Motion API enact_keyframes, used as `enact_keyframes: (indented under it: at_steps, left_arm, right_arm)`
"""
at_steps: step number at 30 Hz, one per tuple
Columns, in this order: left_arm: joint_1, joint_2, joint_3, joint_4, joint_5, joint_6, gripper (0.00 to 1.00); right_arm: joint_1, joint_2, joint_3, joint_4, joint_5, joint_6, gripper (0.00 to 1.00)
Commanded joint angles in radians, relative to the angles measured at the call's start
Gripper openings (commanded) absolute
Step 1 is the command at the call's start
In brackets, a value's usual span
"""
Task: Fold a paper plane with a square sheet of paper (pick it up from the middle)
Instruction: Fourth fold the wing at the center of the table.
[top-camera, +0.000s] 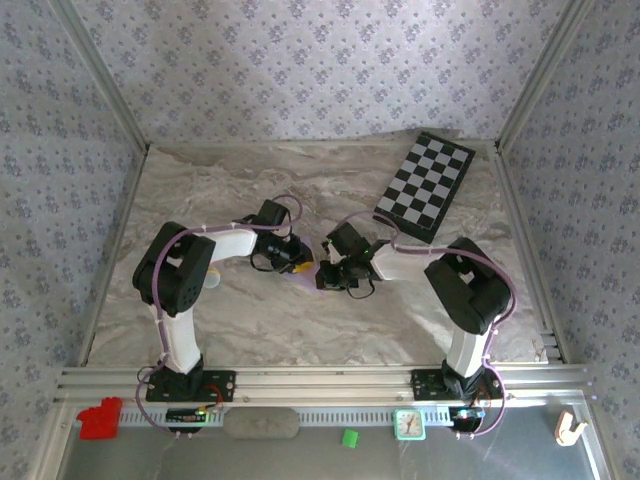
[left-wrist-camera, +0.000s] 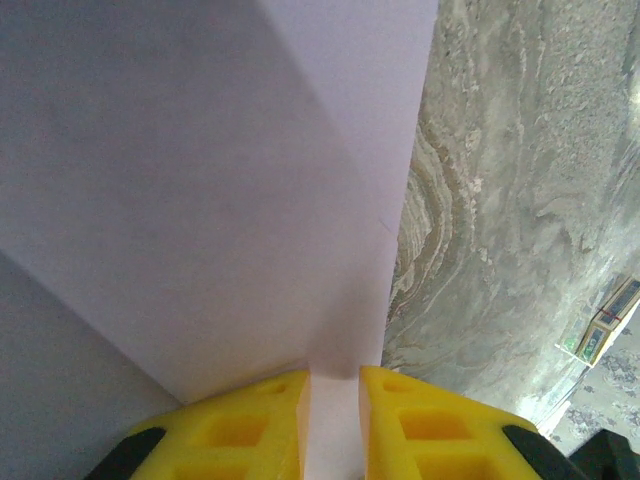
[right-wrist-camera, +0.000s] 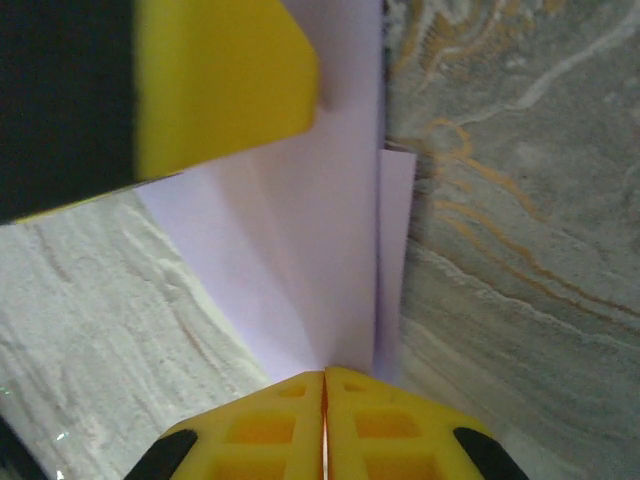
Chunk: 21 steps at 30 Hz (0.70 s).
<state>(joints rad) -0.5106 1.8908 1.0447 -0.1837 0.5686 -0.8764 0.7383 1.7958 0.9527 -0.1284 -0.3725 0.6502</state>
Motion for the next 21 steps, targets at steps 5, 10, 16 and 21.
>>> enact_keyframes:
  at_steps: [5, 10, 16, 21]
  left_arm:
    - [0.021, -0.060, 0.002, 0.001, -0.020, 0.065, 0.24]
    - [0.045, -0.048, 0.007, 0.030, -0.007, 0.102, 0.25]
    - [0.073, -0.011, 0.010, 0.045, -0.019, 0.126, 0.25]
    - [0.093, 0.008, 0.011, 0.038, -0.047, 0.145, 0.25]
  right_arm:
    - [0.002, 0.047, -0.005, -0.096, 0.063, 0.000, 0.08]
    - [0.000, 0.073, -0.008, -0.153, 0.089, -0.002, 0.08]
    - [0.000, 0.086, -0.011, -0.178, 0.105, 0.007, 0.08]
    - [-0.002, 0.087, -0.009, -0.207, 0.118, 0.012, 0.08]
